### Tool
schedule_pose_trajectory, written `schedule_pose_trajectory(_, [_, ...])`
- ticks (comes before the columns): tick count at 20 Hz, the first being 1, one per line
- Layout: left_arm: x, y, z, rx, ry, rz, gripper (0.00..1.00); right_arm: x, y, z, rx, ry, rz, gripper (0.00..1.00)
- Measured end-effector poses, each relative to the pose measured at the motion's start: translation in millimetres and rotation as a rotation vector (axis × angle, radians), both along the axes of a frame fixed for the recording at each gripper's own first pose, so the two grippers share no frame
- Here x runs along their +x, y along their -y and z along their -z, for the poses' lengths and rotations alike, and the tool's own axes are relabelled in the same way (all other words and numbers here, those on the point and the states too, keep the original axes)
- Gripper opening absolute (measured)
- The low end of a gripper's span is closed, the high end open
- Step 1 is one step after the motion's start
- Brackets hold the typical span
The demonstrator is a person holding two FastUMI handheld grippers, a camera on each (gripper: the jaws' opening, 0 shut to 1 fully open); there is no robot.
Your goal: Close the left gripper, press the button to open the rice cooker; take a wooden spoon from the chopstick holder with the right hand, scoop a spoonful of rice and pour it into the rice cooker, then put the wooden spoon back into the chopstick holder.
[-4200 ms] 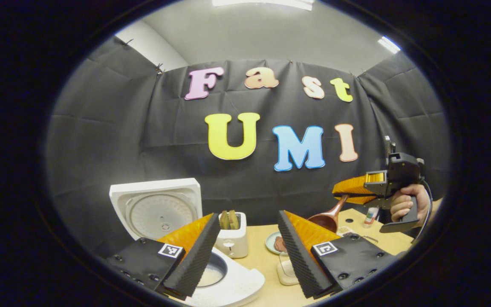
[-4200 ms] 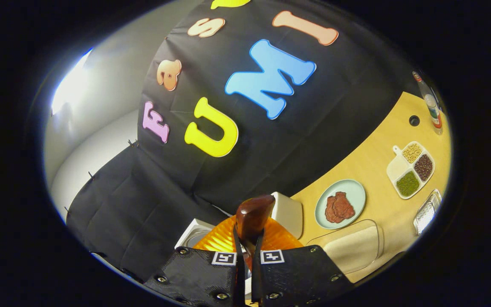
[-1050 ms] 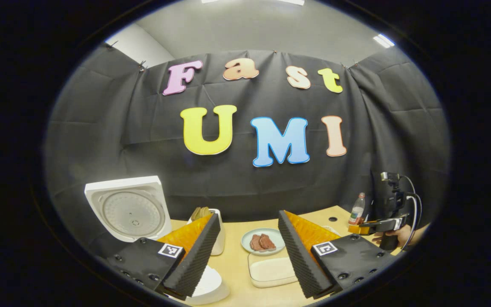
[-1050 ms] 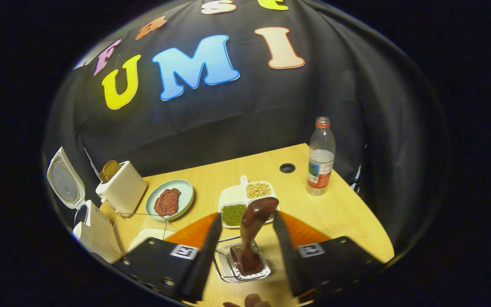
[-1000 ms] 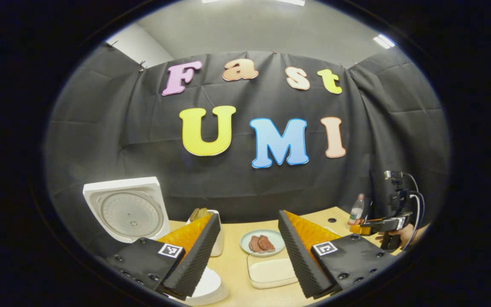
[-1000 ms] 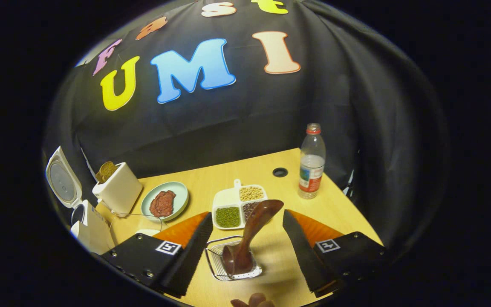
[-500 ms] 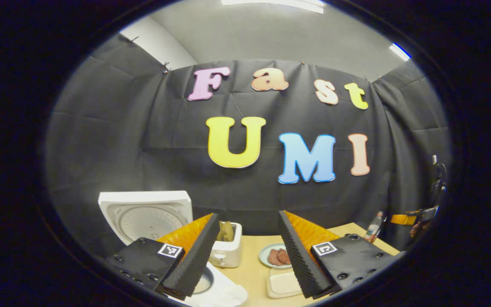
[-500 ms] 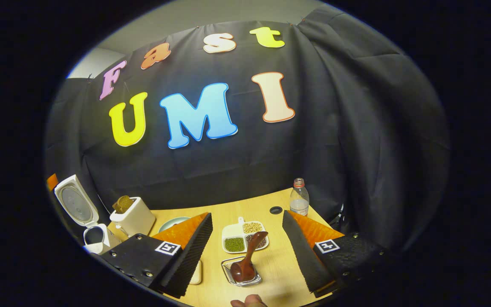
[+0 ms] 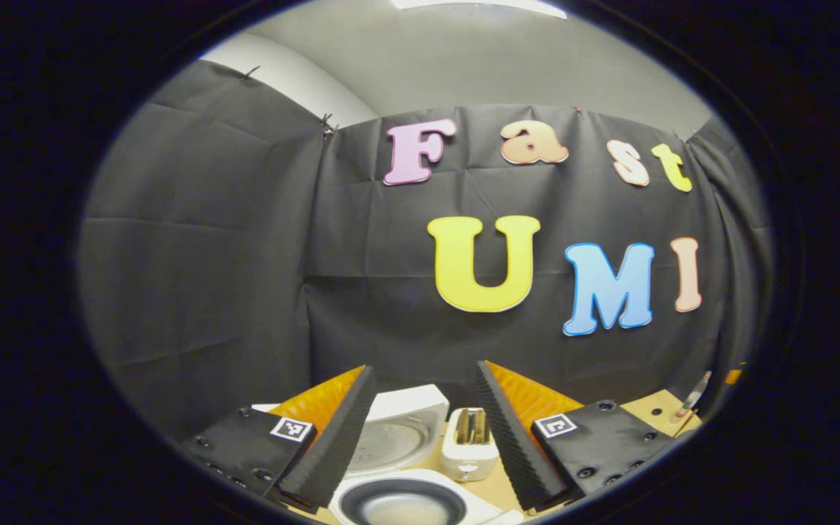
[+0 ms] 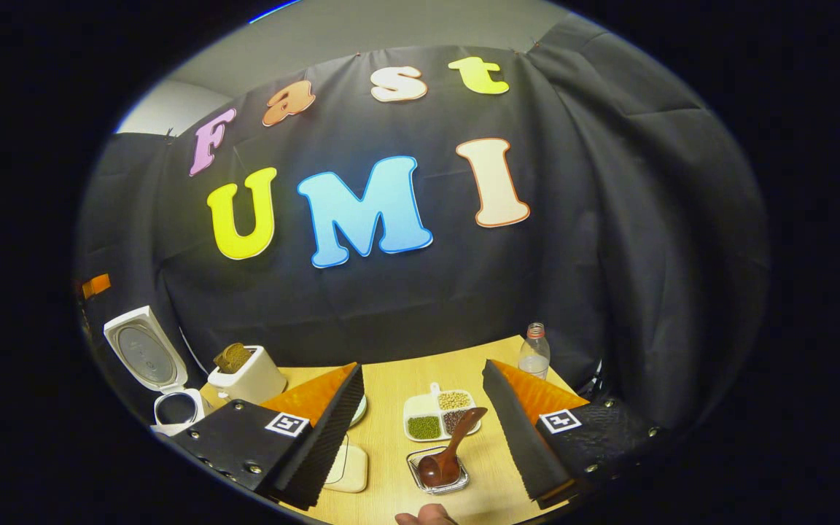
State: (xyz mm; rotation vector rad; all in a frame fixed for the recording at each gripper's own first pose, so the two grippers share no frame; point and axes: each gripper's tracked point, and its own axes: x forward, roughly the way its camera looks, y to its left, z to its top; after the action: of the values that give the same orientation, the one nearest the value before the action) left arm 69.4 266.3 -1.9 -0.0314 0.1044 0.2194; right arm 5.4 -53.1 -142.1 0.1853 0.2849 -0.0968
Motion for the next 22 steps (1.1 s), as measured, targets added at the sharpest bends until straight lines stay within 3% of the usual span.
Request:
schedule_pose_trajectory(4, [32.0,-46.2,3.2,-0.045,-0.01,-0.056,0.92,-0.9,7.3,0.0,-0.008,-0.01,0.017,0.99])
schedule_pose_trajectory(9, [69.5,-83.8,22.6,-0.056,-0.034,-0.099,0.99,-1.7,18.7,1.8,-0.033,-0.025,0.043,0.99])
schedule_pose_trajectory(10, [77.4,-86.8,28.8,-0.069,-0.043,-0.099,0.94,-1.5,20.9,2.4,-0.032,-0.026,0.05,0.99])
schedule_pose_trajectory(15, [105.9,-110.2,88.0,-0.121,-0.163,-0.143,0.94,3.4,20.9,4.3,-0.028,-0.035,0.051,0.99])
schedule_pose_trajectory(17, [106.3,-115.6,106.0,-0.052,-0.227,-0.179,0.98,6.4,19.0,6.5,-0.035,-0.039,0.045,0.99])
schedule_pose_trajectory(22, [81.7,-86.4,106.6,-0.032,-0.197,-0.189,0.97,10.7,4.9,8.1,-0.035,-0.04,0.008,0.99])
